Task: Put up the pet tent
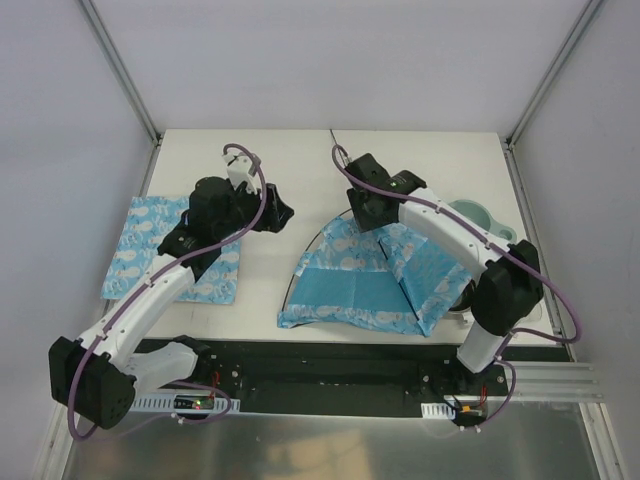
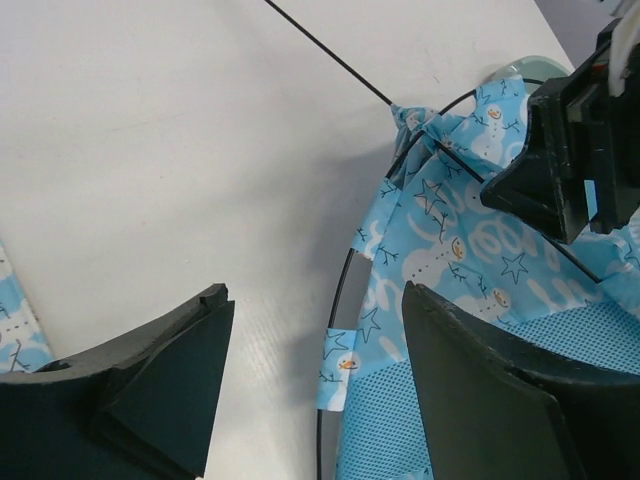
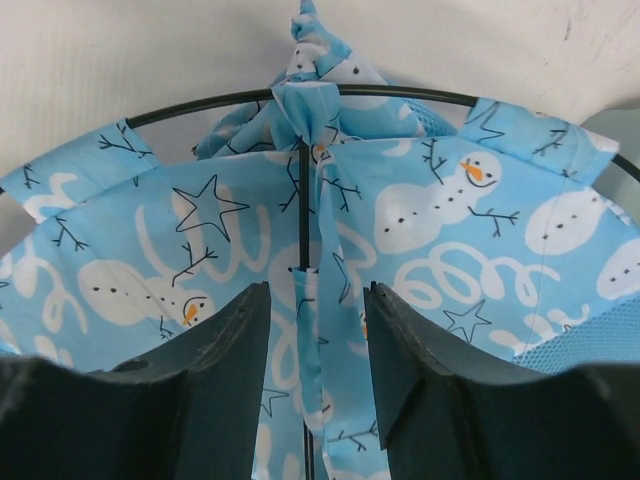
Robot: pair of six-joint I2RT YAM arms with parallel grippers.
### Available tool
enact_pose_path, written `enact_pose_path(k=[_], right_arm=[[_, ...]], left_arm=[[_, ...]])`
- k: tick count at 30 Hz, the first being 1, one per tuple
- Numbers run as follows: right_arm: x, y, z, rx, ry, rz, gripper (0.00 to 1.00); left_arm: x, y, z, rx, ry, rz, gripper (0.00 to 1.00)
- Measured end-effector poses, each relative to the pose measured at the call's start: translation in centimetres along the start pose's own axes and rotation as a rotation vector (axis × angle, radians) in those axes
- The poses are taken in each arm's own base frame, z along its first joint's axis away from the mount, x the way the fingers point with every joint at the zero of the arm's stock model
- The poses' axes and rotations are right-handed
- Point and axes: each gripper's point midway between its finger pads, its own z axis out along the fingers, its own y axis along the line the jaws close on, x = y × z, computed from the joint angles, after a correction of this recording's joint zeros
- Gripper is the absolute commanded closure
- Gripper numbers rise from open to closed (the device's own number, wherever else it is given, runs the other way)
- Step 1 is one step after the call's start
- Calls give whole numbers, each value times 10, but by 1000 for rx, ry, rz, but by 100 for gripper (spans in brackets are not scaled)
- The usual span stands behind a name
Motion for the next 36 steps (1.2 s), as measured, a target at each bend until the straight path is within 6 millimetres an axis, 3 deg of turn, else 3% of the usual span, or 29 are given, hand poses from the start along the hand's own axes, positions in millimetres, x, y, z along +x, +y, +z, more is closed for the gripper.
enact_pose_path(k=[5,8,10,19,23,26,31,36], right_arm=[[16,3,13,-17,81,-42,62],[21,5,17,-26,107,-67,79],[23,5,18,-30,118,-79,98],[19,4,12,-49,104,-96,100],[12,3,-12,-103,58,-95,100],[6,-1,-44,-145,-2,-81,100],[-6,-5,-96,-231,-141,-79,100],[-17,14,-112,-336,-224,-171,100]], left_arm=[[-3,5,-10,-32,-13,25,29],[-5,9,-13,-51,-20,42,29],[-5,13,-15,-66,-19,49,28],[-11,20,-34,-128,-22,92,28],[-42,15,-53,-168,-75,107,27],[-67,6,-71,-170,-144,123,27],[-89,-8,-95,-148,-215,134,25],[-100,-18,-104,-124,-231,133,25]])
